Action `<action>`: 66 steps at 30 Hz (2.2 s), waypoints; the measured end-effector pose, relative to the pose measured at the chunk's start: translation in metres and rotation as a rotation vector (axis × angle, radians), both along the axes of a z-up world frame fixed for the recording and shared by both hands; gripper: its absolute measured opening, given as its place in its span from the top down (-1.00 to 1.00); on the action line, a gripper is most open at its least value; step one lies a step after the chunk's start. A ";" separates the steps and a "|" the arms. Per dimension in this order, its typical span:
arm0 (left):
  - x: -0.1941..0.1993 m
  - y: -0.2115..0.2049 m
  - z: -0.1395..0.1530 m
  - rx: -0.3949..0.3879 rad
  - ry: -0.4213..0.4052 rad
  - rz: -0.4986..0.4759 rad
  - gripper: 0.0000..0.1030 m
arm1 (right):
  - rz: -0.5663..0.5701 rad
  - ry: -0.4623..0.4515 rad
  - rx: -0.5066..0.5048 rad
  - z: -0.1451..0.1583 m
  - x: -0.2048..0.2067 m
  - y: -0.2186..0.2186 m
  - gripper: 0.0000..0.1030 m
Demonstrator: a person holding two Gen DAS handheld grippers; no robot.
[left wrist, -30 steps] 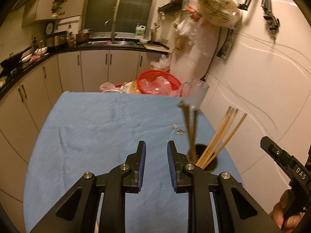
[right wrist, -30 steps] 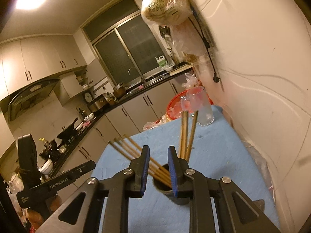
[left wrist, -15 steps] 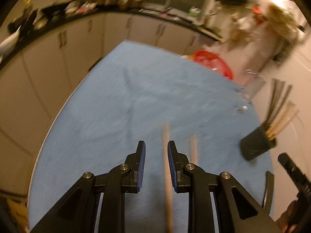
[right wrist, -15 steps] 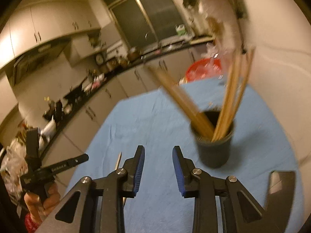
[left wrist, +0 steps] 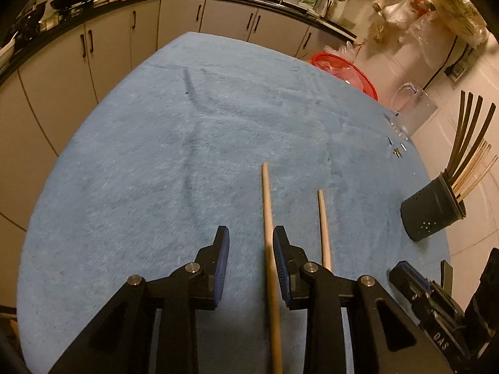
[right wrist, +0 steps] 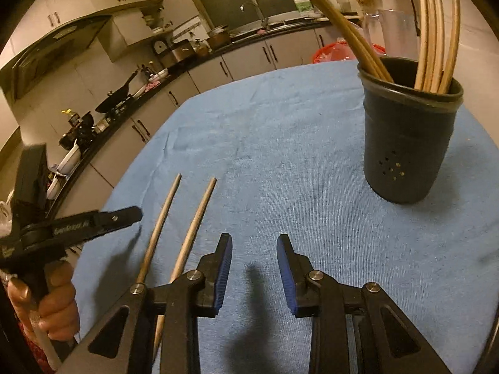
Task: Organize utensils
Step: 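Move both grippers back toward the last chopsticks on the towel, then grasp one wooden chopstick with the left gripper while the right gripper grasps the other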
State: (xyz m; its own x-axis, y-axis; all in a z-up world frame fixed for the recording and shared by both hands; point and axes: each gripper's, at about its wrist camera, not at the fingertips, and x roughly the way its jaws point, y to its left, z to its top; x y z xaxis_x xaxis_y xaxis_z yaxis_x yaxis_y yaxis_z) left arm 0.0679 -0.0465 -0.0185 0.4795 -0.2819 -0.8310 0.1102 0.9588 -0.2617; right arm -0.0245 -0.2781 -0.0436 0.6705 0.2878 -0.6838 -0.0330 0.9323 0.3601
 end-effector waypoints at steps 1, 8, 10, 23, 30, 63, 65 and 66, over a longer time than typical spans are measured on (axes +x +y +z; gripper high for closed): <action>0.003 -0.003 -0.001 0.002 0.000 -0.005 0.42 | 0.007 -0.009 -0.006 -0.002 -0.001 0.000 0.37; 0.029 -0.020 -0.009 0.056 0.013 -0.018 0.42 | 0.030 0.009 0.057 -0.009 0.005 -0.005 0.37; 0.035 -0.027 -0.012 0.087 0.011 -0.029 0.42 | 0.029 0.018 0.069 -0.011 0.006 -0.007 0.37; 0.039 -0.012 -0.022 0.077 -0.079 -0.044 0.88 | 0.025 0.044 0.036 -0.012 0.010 0.000 0.36; 0.035 -0.001 -0.023 0.062 -0.082 -0.038 0.87 | 0.030 0.169 0.040 0.005 0.049 0.015 0.37; 0.040 0.007 -0.022 0.085 -0.092 0.072 0.87 | 0.102 -0.019 -0.044 0.009 0.110 0.064 0.89; 0.041 0.006 -0.022 0.076 -0.093 0.069 0.87 | 0.104 -0.029 -0.013 0.011 0.105 0.057 0.89; 0.040 0.006 -0.022 0.071 -0.093 0.065 0.87 | 0.105 -0.048 -0.007 0.016 0.103 0.055 0.89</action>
